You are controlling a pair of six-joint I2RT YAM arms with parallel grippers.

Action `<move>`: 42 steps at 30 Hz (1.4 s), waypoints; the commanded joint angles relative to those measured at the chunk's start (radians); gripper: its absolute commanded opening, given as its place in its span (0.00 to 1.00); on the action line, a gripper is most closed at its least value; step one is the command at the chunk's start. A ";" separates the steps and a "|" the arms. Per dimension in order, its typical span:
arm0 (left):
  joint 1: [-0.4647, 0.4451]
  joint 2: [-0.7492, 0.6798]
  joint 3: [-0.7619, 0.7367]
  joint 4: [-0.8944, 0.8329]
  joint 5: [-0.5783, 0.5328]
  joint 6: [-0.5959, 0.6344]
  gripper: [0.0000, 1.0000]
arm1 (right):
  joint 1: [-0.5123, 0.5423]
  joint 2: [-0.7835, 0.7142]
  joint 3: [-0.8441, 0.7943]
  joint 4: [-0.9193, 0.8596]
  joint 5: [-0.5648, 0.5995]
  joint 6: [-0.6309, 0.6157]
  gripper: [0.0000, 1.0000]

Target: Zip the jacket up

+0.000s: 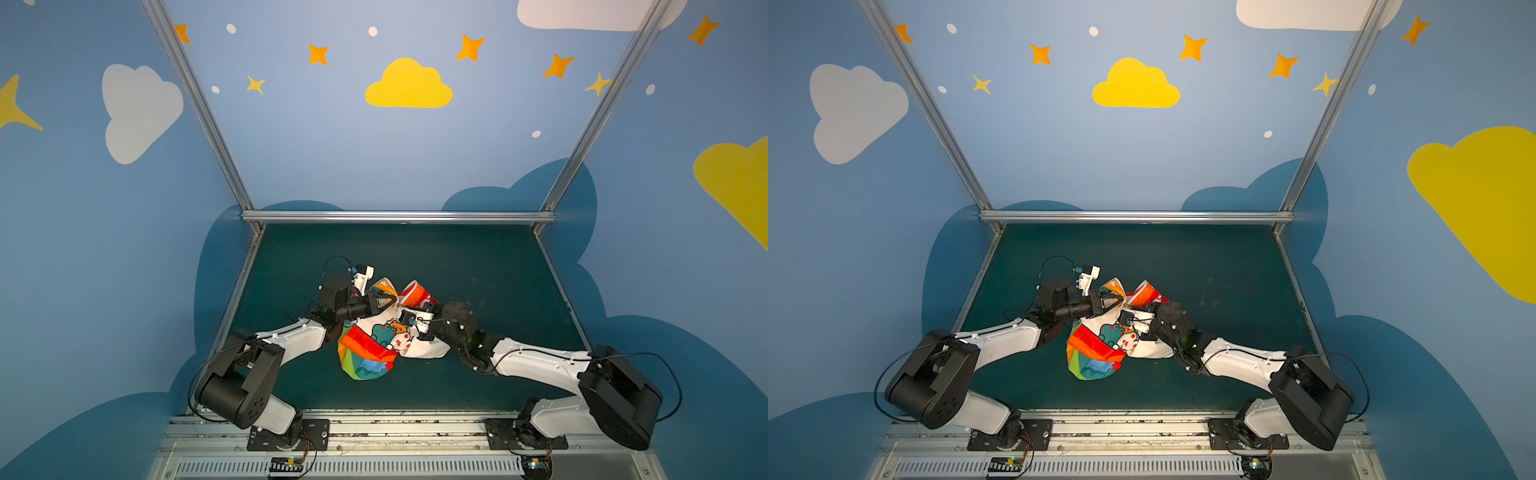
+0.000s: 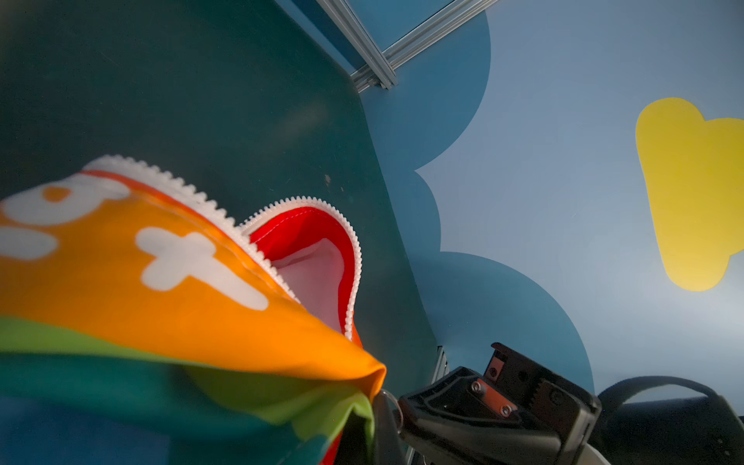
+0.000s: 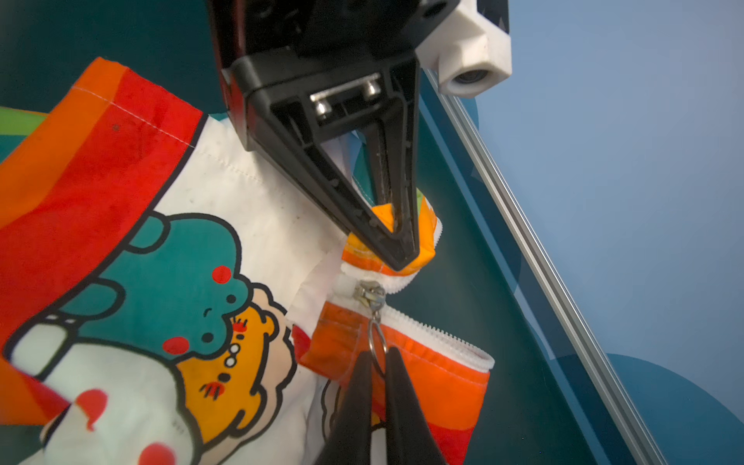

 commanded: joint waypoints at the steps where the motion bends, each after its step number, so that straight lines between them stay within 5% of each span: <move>1: -0.002 0.002 0.017 -0.014 0.004 0.003 0.03 | -0.006 0.016 0.038 -0.007 -0.023 0.025 0.10; 17: -0.004 -0.003 0.013 -0.018 0.003 0.005 0.03 | -0.012 0.054 0.067 -0.018 -0.037 0.017 0.12; 21: -0.003 -0.006 0.010 -0.023 0.002 0.006 0.03 | -0.015 0.065 0.075 -0.019 -0.037 0.019 0.00; 32: -0.002 -0.005 -0.003 0.002 0.010 -0.004 0.03 | -0.017 0.026 0.069 -0.042 -0.068 0.057 0.00; 42: -0.004 0.014 0.006 0.025 0.018 -0.017 0.11 | -0.017 0.022 0.072 -0.039 -0.083 0.055 0.00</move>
